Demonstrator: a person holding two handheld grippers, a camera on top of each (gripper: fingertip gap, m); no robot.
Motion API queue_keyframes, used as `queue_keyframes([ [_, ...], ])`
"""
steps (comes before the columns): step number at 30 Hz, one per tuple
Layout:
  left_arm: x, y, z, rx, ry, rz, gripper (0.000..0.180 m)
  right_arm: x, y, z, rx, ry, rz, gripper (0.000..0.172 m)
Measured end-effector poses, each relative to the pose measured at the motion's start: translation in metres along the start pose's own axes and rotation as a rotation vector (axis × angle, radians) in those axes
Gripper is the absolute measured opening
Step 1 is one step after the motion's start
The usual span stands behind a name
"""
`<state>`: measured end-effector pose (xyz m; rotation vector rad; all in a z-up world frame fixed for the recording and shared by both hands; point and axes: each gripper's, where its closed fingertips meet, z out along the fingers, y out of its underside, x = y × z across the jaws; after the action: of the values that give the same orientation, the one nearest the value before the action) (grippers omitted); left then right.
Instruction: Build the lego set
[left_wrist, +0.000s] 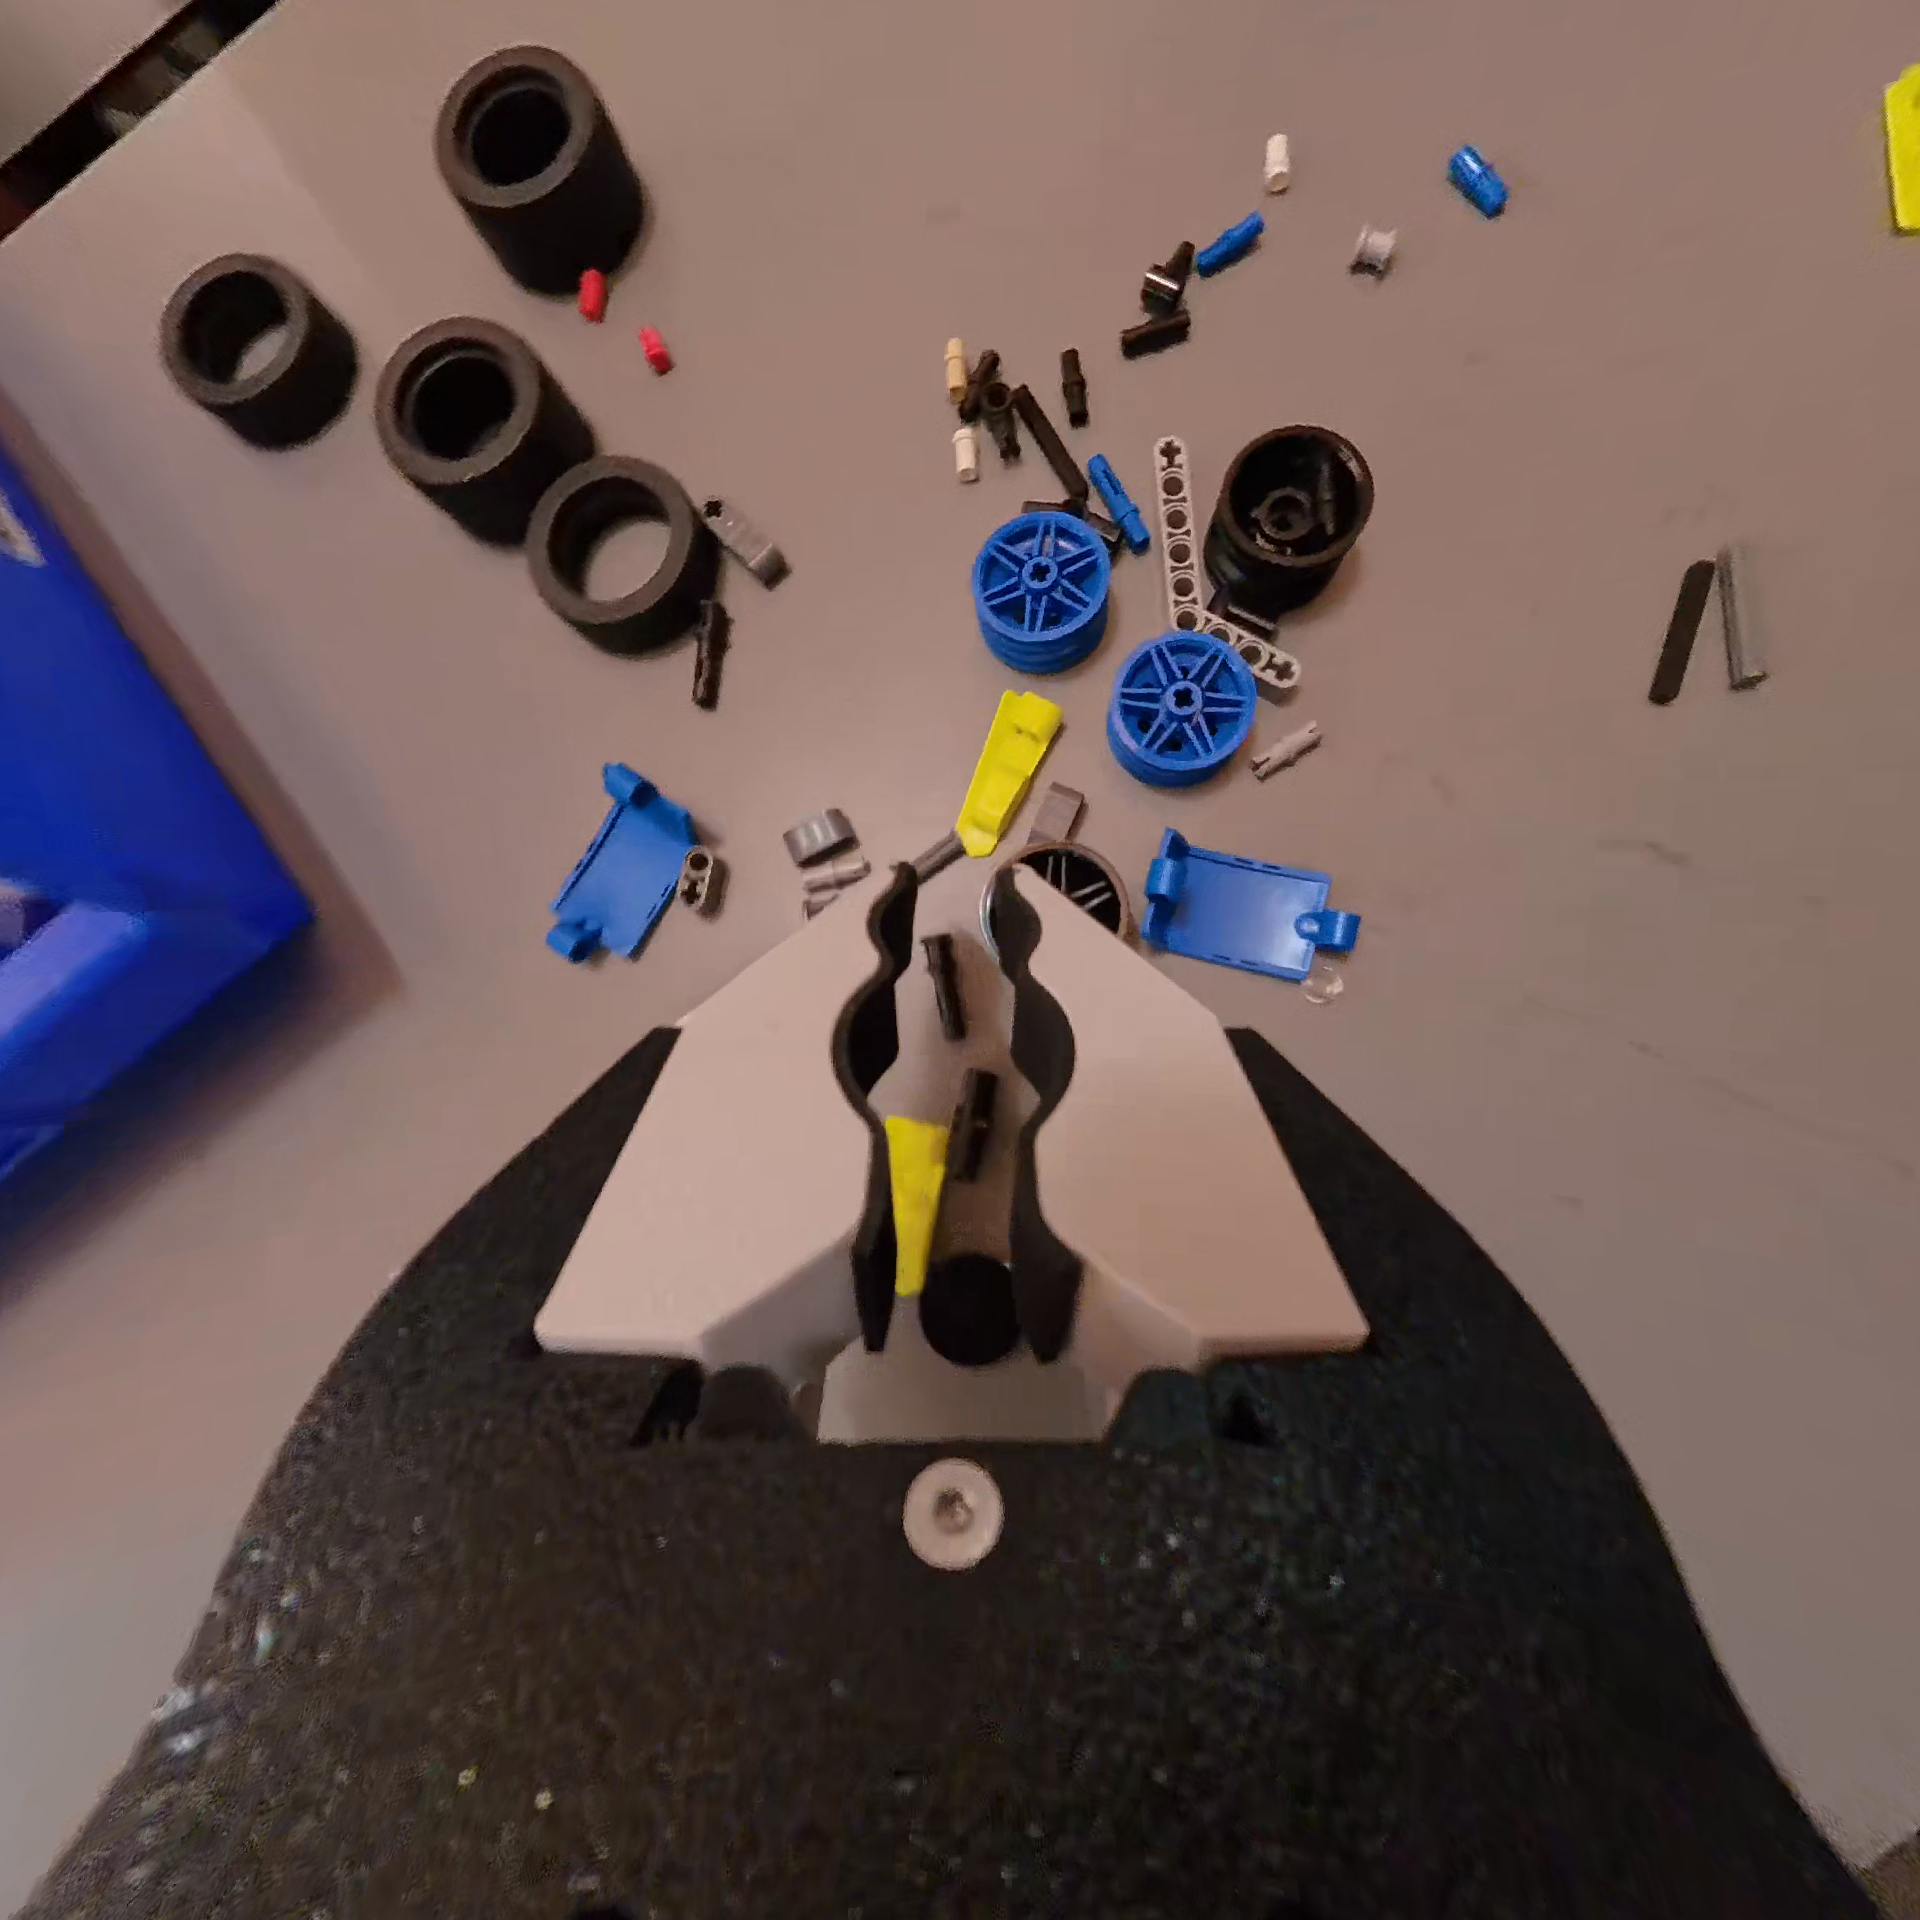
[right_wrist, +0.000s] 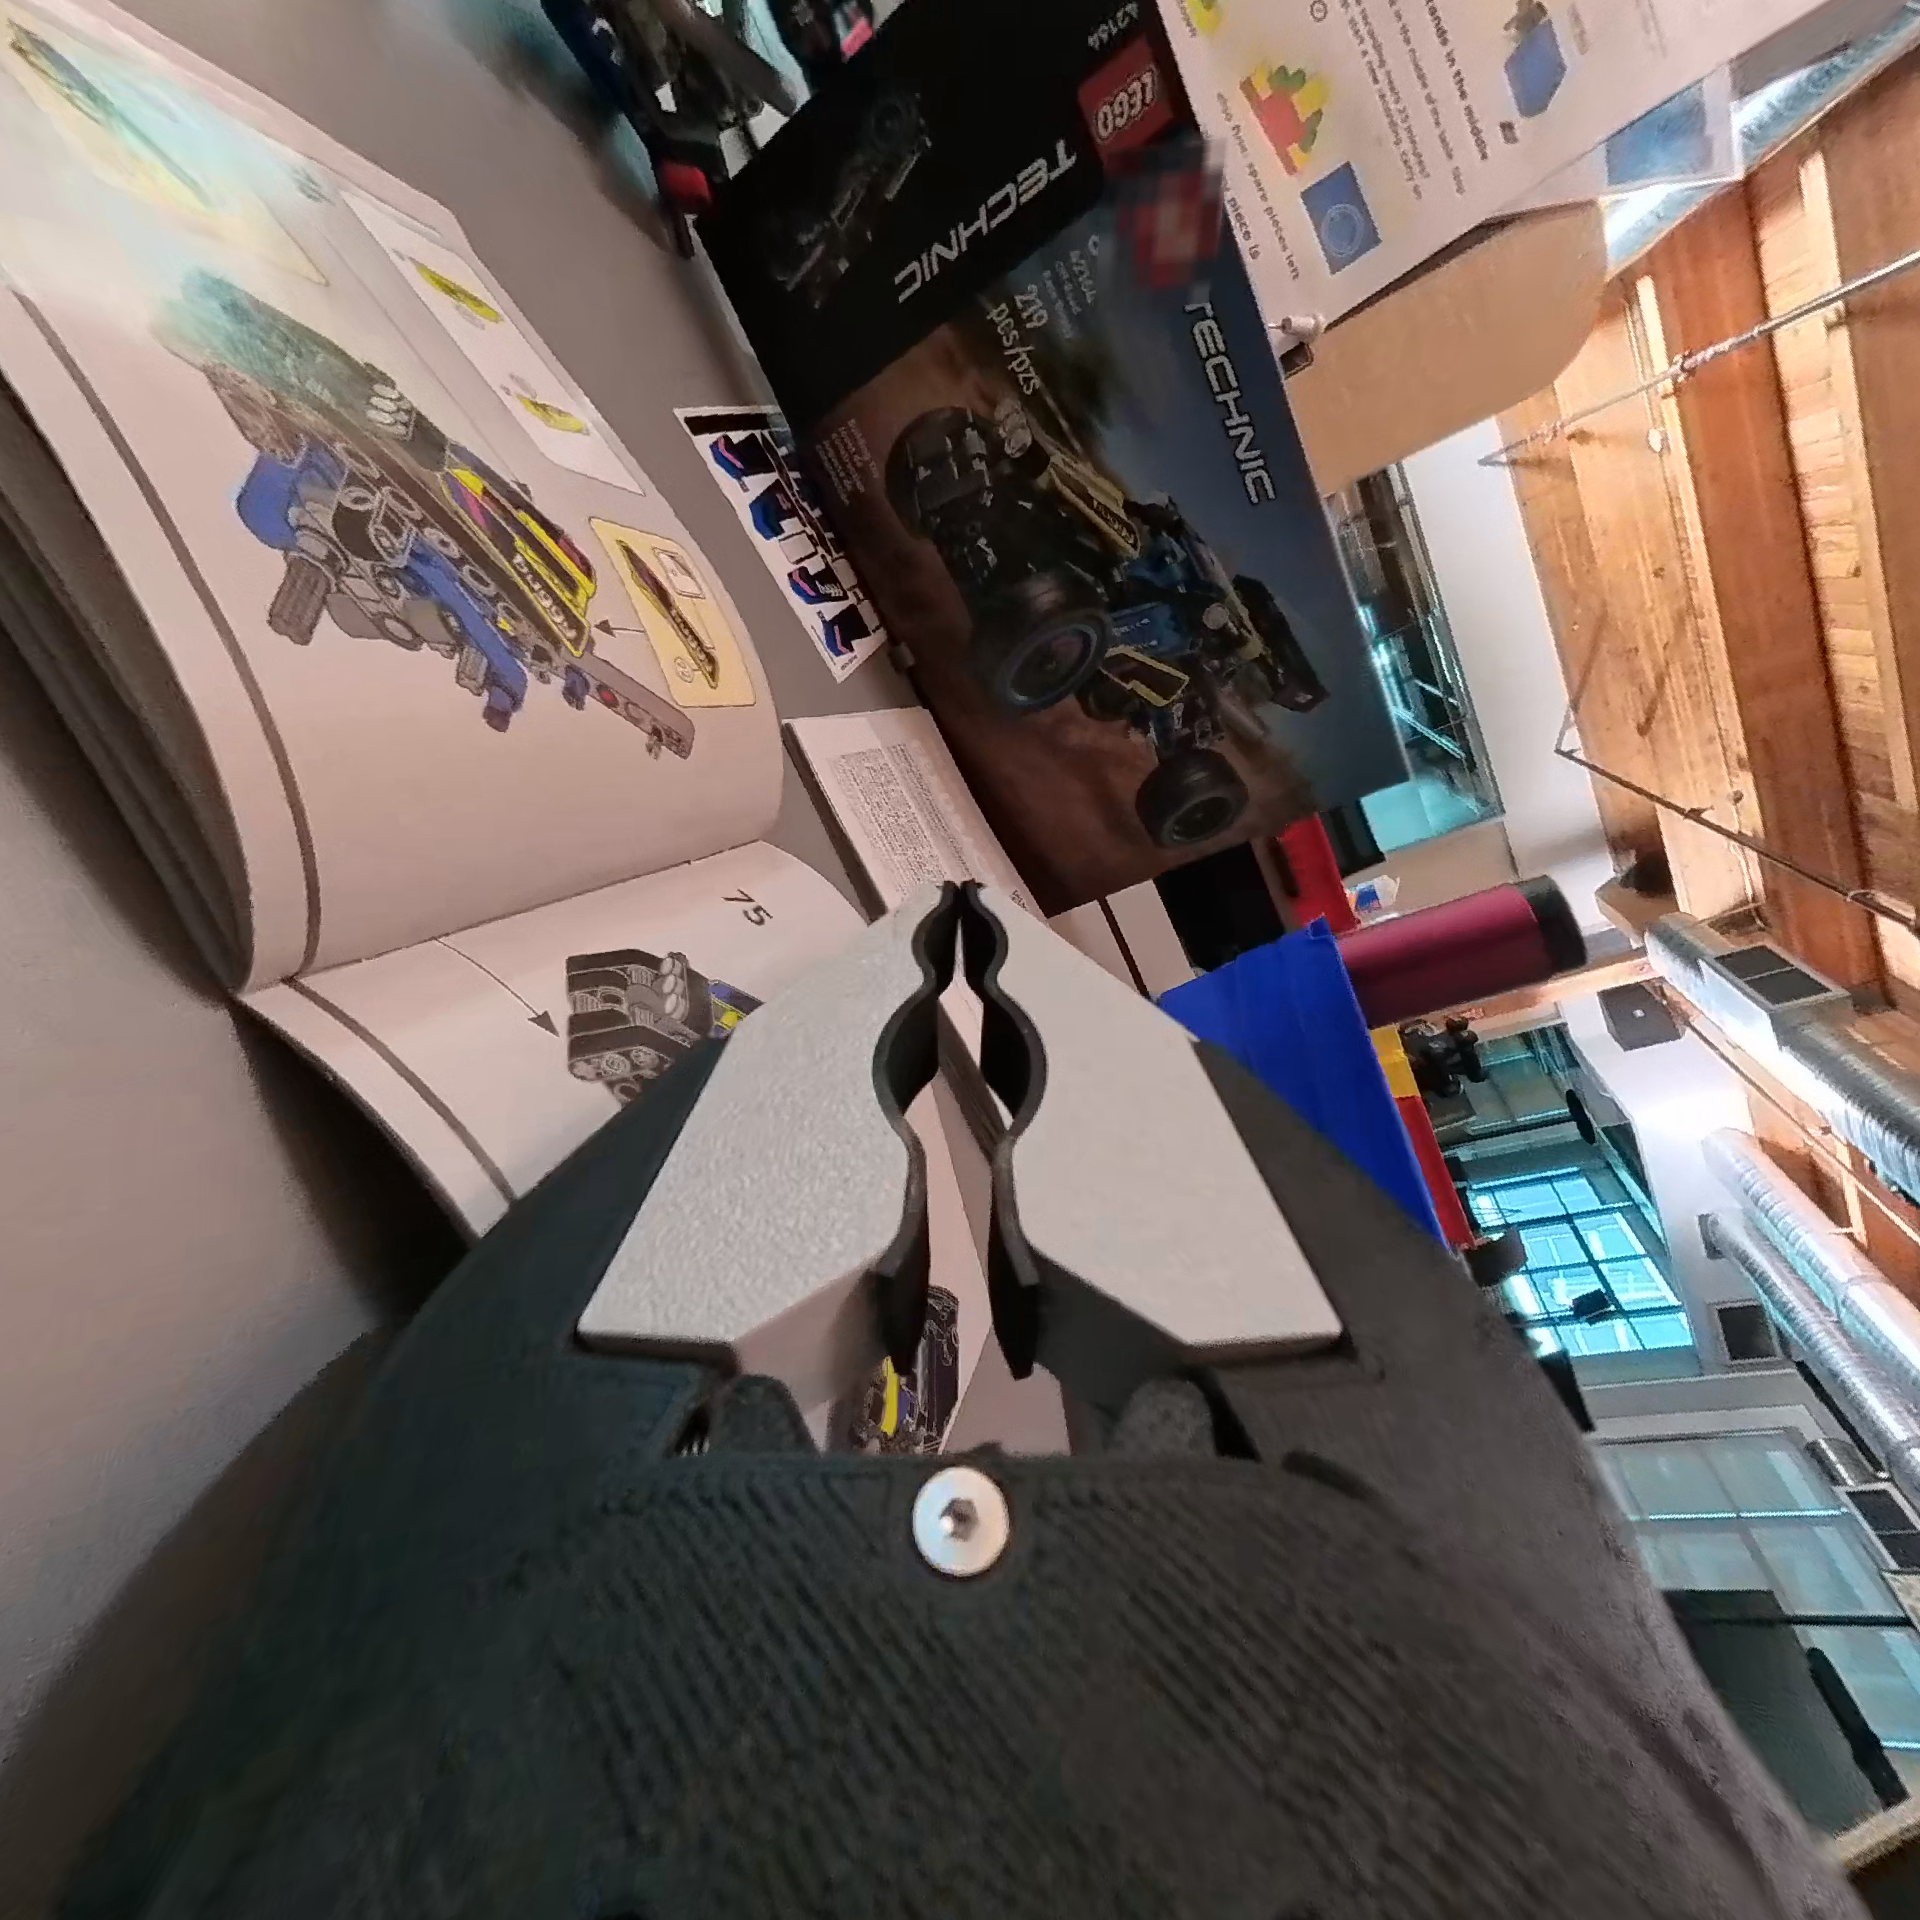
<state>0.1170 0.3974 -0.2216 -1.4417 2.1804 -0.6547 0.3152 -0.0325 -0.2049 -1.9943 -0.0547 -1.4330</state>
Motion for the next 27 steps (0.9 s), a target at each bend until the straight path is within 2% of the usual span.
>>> queue_keyframes([
  [6, -0.001, -0.010, 0.023, -0.059, 0.175, 0.120, 0.012, -0.005, 0.001, 0.003, -0.019, -0.006, -0.051, 0.000],
  [10, 0.009, -0.004, 0.035, -0.158, 0.298, 0.200, 0.013, -0.007, 0.001, 0.004, -0.026, -0.011, -0.074, 0.000],
  [12, 0.009, -0.003, 0.042, -0.186, 0.307, 0.227, 0.018, -0.006, 0.001, 0.004, -0.028, -0.001, -0.076, 0.000],
  [16, 0.007, -0.006, 0.046, -0.205, 0.301, 0.243, 0.009, -0.003, 0.001, 0.003, -0.024, 0.015, -0.070, 0.000],
  [20, 0.003, -0.019, 0.036, -0.169, 0.219, 0.332, 0.009, 0.000, -0.001, 0.002, -0.008, 0.025, -0.057, 0.000],
  [23, 0.033, -0.063, 0.017, -0.012, 0.181, 0.543, 0.009, 0.000, -0.003, 0.001, 0.006, 0.016, -0.031, 0.000],
  [27, 0.129, -0.115, 0.024, 0.199, 0.266, 0.987, 0.009, -0.001, -0.010, 0.000, 0.053, -0.019, 0.017, 0.000],
])
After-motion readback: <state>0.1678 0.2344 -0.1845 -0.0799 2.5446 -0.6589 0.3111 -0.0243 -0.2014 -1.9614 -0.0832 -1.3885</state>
